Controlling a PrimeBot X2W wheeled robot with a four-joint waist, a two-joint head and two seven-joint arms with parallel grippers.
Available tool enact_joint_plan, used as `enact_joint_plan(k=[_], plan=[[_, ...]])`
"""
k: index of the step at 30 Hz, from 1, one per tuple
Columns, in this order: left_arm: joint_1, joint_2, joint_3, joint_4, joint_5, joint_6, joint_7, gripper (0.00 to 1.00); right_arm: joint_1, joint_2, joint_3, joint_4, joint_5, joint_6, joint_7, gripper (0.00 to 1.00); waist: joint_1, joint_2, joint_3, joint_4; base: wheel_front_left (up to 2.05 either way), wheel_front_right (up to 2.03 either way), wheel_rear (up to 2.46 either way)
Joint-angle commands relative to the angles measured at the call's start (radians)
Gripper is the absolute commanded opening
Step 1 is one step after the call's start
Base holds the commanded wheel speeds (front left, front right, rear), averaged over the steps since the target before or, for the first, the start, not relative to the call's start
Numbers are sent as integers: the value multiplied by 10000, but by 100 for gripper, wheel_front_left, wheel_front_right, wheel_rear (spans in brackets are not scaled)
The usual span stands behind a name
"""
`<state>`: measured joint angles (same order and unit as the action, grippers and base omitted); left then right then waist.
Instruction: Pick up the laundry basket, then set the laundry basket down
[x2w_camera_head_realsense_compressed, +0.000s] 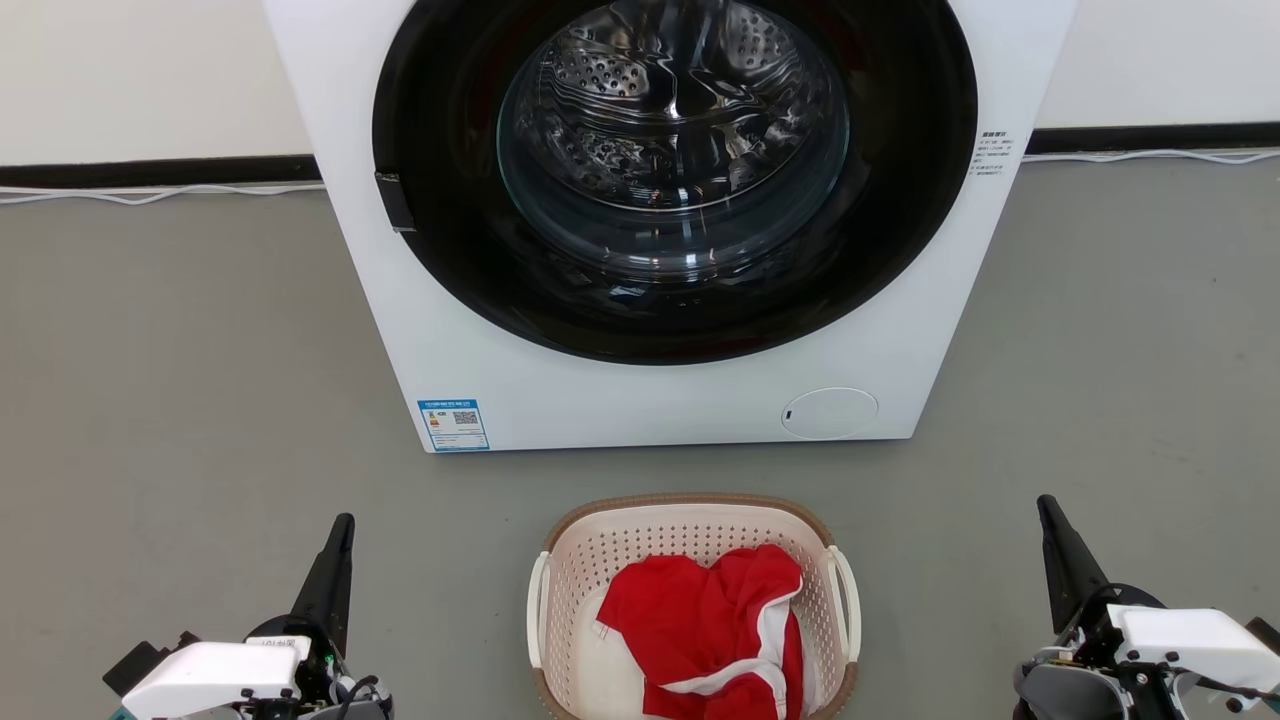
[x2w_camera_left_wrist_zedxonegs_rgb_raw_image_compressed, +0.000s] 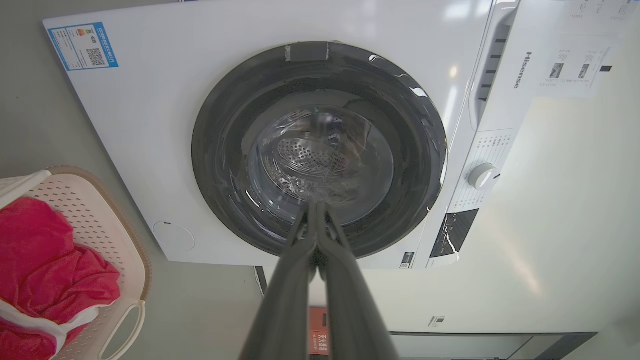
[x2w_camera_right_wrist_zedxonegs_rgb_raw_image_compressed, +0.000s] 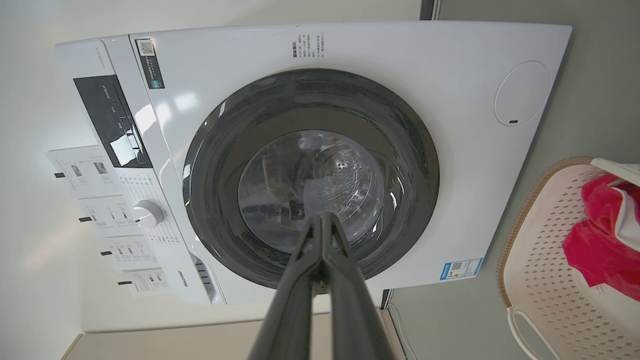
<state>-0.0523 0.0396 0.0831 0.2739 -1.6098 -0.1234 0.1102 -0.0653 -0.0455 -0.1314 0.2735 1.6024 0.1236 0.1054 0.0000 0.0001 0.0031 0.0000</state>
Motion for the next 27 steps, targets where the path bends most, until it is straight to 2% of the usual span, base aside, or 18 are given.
enact_joint_plan(k=[1,27], plan=[[-556,106,302,-291,8,-73,27,0,-425,-47,181,-288,67,71,75,0,0,-1,0,0,0,0,0],[-556,106,302,-291,8,-73,27,0,-425,-47,181,-288,67,71,75,0,0,-1,0,0,0,0,0]])
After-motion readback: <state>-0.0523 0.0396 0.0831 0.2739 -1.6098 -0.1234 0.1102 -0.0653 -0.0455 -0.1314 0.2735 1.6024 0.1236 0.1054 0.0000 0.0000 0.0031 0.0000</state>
